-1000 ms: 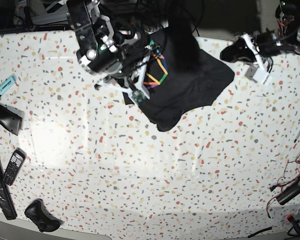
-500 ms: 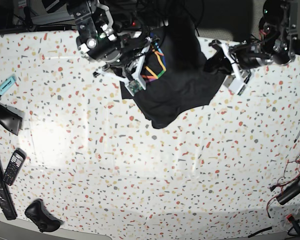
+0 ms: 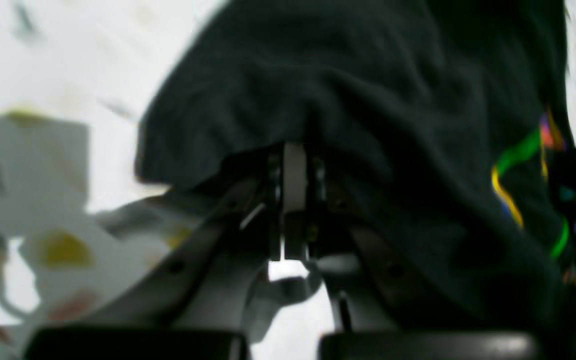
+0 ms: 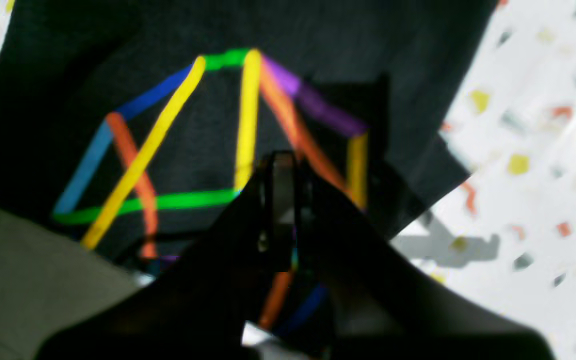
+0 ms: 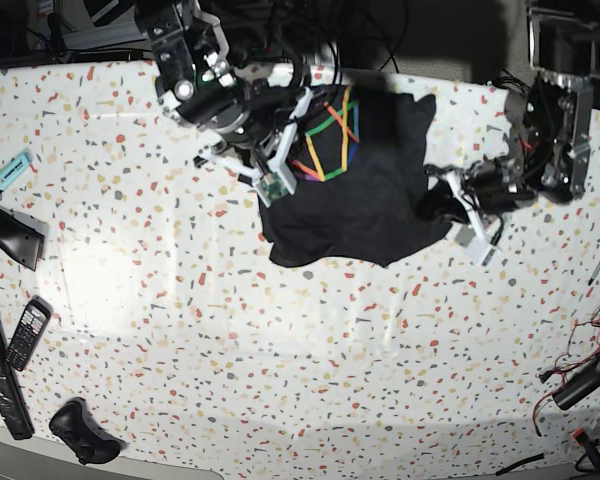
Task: Fold the T-shirt properly
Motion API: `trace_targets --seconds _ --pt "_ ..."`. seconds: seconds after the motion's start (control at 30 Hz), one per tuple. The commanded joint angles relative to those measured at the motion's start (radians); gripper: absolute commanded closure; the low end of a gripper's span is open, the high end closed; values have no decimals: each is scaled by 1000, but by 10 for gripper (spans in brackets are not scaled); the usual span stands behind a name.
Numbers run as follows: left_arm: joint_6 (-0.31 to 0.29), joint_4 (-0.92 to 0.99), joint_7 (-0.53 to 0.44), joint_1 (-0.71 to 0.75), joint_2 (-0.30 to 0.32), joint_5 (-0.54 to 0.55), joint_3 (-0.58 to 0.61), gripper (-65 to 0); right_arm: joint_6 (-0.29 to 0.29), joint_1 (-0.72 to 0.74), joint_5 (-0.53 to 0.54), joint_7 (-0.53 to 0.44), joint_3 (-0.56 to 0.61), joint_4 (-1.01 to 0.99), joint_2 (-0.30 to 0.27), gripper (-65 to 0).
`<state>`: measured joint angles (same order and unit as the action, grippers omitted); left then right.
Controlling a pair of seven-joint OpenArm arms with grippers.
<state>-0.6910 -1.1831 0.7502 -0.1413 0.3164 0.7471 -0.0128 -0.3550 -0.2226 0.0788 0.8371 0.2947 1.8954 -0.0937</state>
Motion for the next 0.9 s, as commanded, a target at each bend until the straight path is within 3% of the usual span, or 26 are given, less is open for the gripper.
trace_targets --seconds 0.0,0.27,0.57,0.87 --pt "-7 0 -31 -39 11 18 -5 0 1 24 23 -14 -3 8 3 0" --pt "-7 29 -74 -128 19 -66 -5 0 1 154 56 13 -3 -93 18 0" --pt "-7 24 -63 -130 77 44 -5 0 1 335 53 -32 -3 -374 39 0" --pt "-7 24 -25 -130 123 76 -7 0 1 444 53 16 -3 -422 67 0"
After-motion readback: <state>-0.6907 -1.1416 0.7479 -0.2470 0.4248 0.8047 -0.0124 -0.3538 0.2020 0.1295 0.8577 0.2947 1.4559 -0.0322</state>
